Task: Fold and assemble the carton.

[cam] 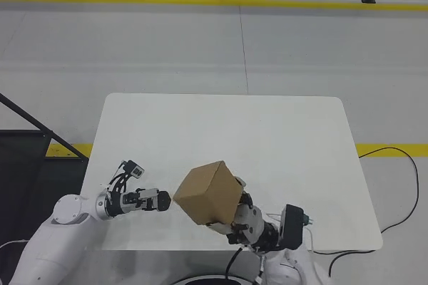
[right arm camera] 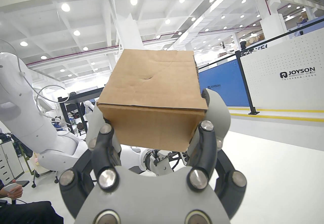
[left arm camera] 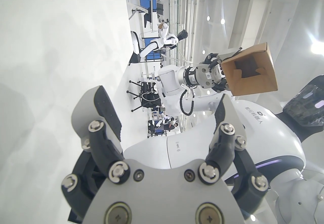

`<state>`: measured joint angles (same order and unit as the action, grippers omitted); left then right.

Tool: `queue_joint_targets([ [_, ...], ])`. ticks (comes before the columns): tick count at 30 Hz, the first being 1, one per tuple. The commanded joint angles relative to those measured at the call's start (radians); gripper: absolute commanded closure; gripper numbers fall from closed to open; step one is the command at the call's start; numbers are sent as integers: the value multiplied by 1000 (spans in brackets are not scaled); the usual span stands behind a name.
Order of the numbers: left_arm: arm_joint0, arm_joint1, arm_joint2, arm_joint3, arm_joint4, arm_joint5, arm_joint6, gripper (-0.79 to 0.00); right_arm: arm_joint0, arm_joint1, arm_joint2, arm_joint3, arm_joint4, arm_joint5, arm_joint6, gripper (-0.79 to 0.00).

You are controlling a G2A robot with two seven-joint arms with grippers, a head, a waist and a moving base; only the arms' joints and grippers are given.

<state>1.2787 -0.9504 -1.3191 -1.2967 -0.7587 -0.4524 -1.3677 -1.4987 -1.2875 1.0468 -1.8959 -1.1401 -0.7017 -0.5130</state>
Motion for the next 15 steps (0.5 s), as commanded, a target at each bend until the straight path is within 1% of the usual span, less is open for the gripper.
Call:
queue_joint_targets([
  [1,-1,0,1,-2,1,0,0,-785,-2,3,4,-8,-27,-23,1,0],
  [7,-3,0,4,-6,8,-1,1,-785,-15,17,18,-25,-129,-122,-26,0],
  [9,-5,0,5,-6,7,-2,2,-785,-23,20,27,-30,-145,-124,-47,0],
  [15,-7,-1,8,-9,11,-3,3,-785,-23,20,27,-30,-145,-124,-47,0],
])
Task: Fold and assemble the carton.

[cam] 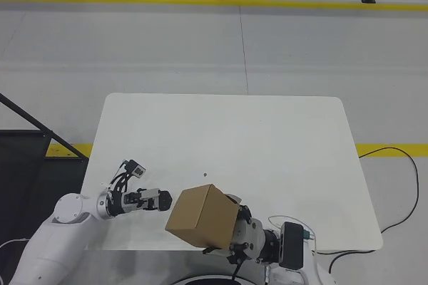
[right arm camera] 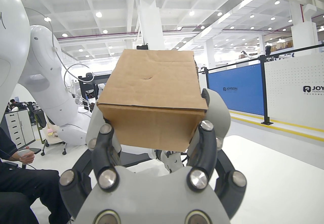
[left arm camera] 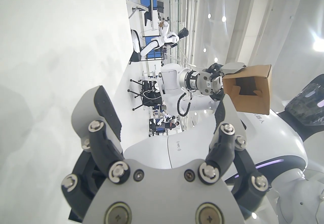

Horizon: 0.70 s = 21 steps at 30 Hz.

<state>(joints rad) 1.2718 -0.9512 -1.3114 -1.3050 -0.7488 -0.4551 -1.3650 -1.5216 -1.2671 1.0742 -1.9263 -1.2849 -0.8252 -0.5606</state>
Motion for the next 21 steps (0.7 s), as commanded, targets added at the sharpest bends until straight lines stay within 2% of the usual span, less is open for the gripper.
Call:
queue_joint_targets([
  [1,0,0,1,-1,2,0,0,-785,0,0,0,0,0,0,0,0],
  [5,2,1,0,-6,4,-1,1,-785,0,0,0,0,0,0,0,0],
  [8,4,1,-2,-7,6,-1,1,-785,4,-2,-2,-18,0,50,0,0],
  [12,5,2,-2,-8,6,-2,1,-785,16,-4,-6,-29,-16,74,-60,0],
  [21,6,3,-4,-6,-2,0,0,-785,21,1,-2,-50,-161,148,-131,0],
])
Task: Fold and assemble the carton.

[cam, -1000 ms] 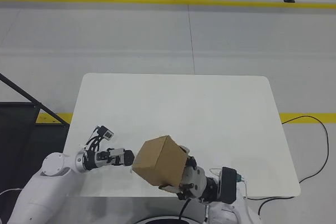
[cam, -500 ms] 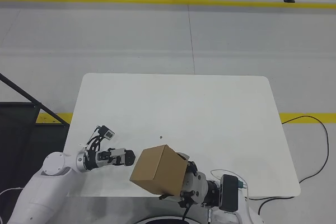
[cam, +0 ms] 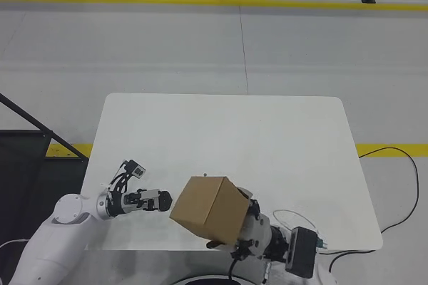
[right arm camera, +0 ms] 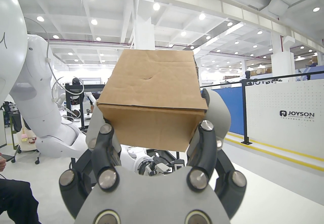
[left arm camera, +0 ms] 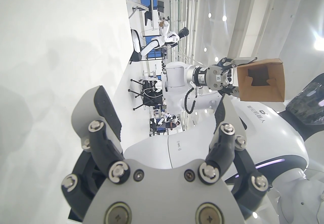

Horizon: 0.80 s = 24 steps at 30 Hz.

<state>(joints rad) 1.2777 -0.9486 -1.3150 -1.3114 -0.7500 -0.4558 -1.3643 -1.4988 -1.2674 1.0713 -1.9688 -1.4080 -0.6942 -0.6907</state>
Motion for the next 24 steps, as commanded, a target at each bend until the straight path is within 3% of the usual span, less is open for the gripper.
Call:
queue_joint_targets([
  [1,0,0,-1,0,-1,1,-1,-785,-4,3,1,-17,-76,35,-4,0],
  [11,1,1,-1,-3,-3,1,-1,-785,-62,18,1,-80,-499,347,-12,0],
  [19,-1,1,1,-3,-3,1,-1,-785,-90,16,-57,-116,-753,615,76,0],
  [24,2,2,-1,-4,-9,3,-3,-785,-112,17,-81,-128,-862,718,105,0],
])
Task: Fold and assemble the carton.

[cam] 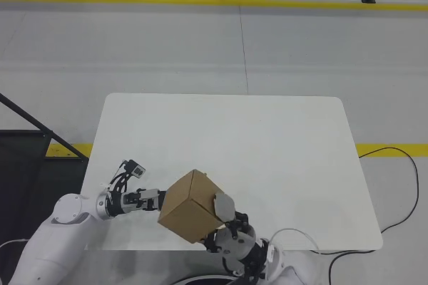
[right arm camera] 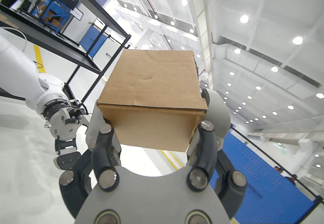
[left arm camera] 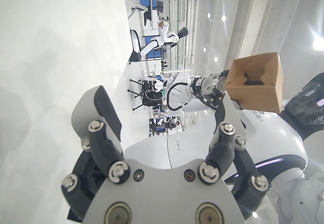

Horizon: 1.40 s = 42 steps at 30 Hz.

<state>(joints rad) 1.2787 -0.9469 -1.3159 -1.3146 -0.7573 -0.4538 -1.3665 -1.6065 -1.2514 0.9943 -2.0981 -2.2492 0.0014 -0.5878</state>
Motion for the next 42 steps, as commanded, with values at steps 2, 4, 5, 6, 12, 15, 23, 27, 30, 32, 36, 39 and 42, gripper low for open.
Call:
queue_joint_targets([
  [2,2,0,-2,-1,-6,2,-2,-785,-10,2,-7,4,-44,47,5,0],
  [4,3,1,-2,-2,-7,3,-3,-785,-18,3,-9,2,-63,67,14,0],
  [5,3,1,-3,-3,-7,3,-3,-785,-23,3,-10,0,-72,76,21,0],
  [6,3,1,-3,-3,-7,3,-3,-785,-27,4,-10,-3,-81,84,29,0],
  [12,5,1,-4,-3,-10,3,-3,-785,-44,6,-16,-7,-77,94,54,0],
  [15,6,1,-5,-4,-8,0,0,-785,-42,5,-20,-1,9,63,44,0],
  [23,8,2,-10,-5,-9,-1,1,-785,-35,8,8,35,427,-164,-24,0],
  [27,9,3,-13,-8,-9,-1,1,-785,-21,15,34,46,595,-339,-52,0],
  [30,10,3,-14,-10,-8,-1,1,-785,-17,20,57,50,678,-417,-44,0],
  [32,10,3,-15,-12,-7,0,0,-785,-15,23,65,54,742,-473,-31,0],
  [36,12,4,-16,-15,-4,-2,3,-785,3,28,79,60,831,-575,-18,0],
  [39,12,4,-17,-16,-3,-3,3,-785,8,31,88,64,856,-601,-19,0],
  [42,13,5,-19,-17,0,-2,2,-785,9,33,90,63,860,-612,-18,0],
])
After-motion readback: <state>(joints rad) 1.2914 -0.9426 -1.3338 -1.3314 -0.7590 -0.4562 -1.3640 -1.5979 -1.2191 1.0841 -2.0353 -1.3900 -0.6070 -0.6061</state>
